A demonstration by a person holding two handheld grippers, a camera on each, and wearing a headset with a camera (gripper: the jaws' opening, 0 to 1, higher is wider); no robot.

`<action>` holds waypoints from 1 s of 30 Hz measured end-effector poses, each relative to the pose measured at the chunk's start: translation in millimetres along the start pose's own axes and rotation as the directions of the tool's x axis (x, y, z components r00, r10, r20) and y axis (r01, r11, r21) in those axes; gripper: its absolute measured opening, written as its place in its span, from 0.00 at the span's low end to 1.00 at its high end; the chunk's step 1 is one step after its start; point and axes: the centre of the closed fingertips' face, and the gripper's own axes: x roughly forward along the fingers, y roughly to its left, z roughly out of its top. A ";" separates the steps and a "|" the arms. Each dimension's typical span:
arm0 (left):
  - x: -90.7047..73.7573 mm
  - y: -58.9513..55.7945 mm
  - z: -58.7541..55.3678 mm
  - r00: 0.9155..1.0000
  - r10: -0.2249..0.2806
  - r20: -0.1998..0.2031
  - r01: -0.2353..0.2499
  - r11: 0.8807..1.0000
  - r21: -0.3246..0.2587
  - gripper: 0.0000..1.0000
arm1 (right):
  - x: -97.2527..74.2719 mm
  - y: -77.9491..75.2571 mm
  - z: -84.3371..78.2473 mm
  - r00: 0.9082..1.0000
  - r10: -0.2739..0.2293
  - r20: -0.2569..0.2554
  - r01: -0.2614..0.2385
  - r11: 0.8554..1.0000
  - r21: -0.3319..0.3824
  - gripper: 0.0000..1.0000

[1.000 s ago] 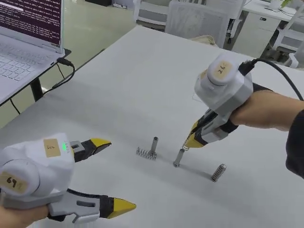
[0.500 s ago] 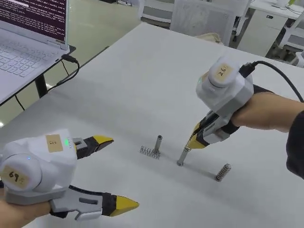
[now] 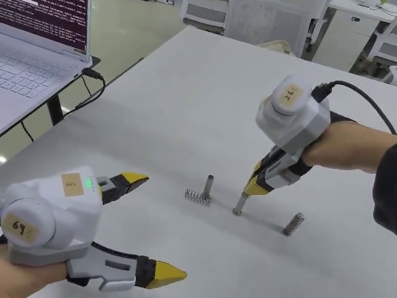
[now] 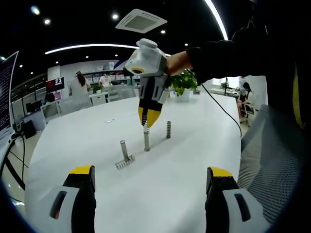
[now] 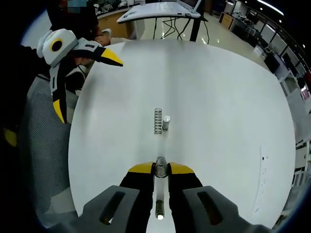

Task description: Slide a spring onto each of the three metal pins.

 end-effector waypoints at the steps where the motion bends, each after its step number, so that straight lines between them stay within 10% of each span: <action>1: 0.0 -0.1 0.0 1.000 -0.001 0.001 0.001 1.000 -0.001 0.92 | 1.2 0.0 -0.1 1.000 0.000 -0.001 0.000 1.000 -0.002 0.08; 30: -0.6 -1.2 -2.4 1.000 -0.010 -0.007 0.010 1.000 -0.012 0.89 | 41.7 -1.5 -10.8 0.999 0.018 -0.032 -0.017 1.000 0.024 0.08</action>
